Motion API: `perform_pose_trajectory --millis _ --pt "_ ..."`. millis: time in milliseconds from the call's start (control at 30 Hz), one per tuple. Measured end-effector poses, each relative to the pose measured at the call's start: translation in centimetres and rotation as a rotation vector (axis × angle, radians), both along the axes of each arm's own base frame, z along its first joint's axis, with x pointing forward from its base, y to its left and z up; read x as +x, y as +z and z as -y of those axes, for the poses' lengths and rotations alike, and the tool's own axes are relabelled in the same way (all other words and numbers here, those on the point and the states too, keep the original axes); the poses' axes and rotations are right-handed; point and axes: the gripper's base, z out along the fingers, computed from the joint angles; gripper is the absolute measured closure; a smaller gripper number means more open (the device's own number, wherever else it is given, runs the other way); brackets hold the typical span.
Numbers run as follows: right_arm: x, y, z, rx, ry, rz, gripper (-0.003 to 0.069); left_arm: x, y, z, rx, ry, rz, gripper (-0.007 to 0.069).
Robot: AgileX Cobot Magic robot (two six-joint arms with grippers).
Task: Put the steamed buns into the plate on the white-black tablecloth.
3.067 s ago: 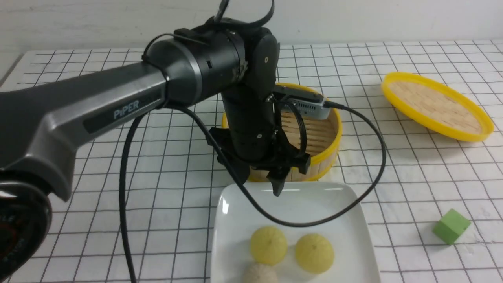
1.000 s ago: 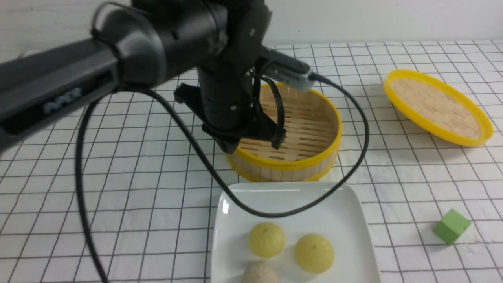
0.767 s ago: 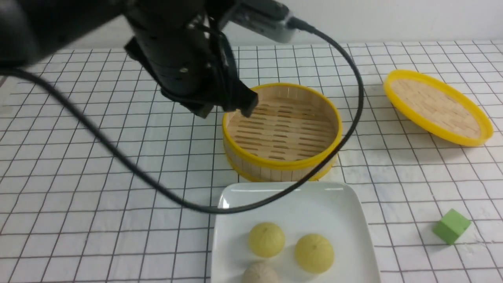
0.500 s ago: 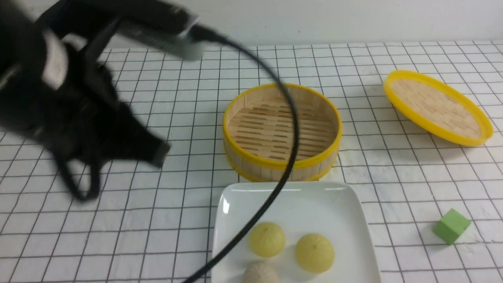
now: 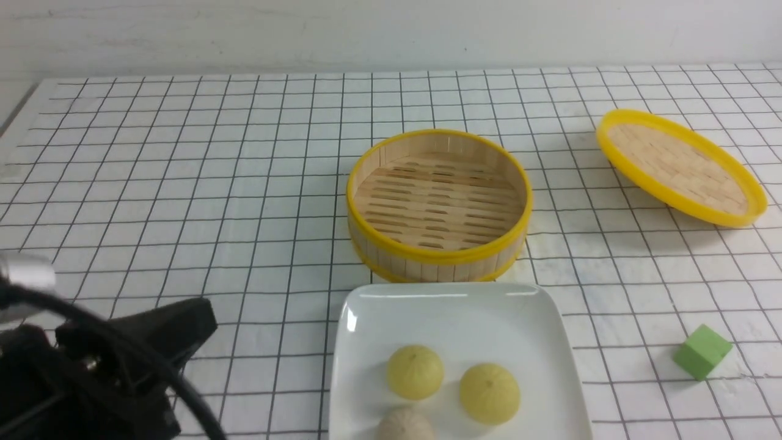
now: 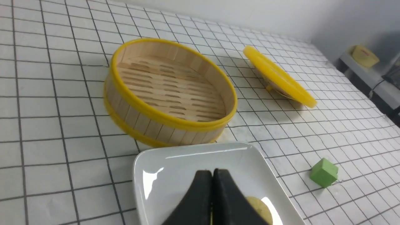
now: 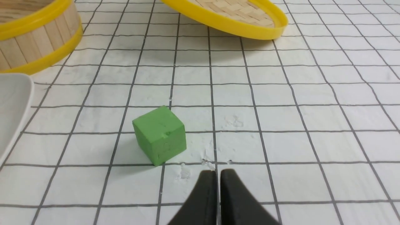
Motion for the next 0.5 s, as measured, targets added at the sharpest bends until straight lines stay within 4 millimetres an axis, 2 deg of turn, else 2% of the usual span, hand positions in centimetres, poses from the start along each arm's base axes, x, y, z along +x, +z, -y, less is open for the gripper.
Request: perform_pose_trajectory --millis 133,333,500 --pt "0.0 0.0 0.0 0.0 0.0 0.0 0.0612 -0.3 -1.8 -0.3 0.027 0.001 -0.028 0.0592" --pt "0.0 0.0 0.0 -0.001 0.0 0.0 0.0606 -0.4 -3.3 -0.4 0.061 0.0 -0.058 0.0589" --pt "0.0 0.0 0.0 -0.001 0.0 0.0 0.0598 -0.8 -5.4 -1.3 0.103 0.041 -0.059 0.0583"
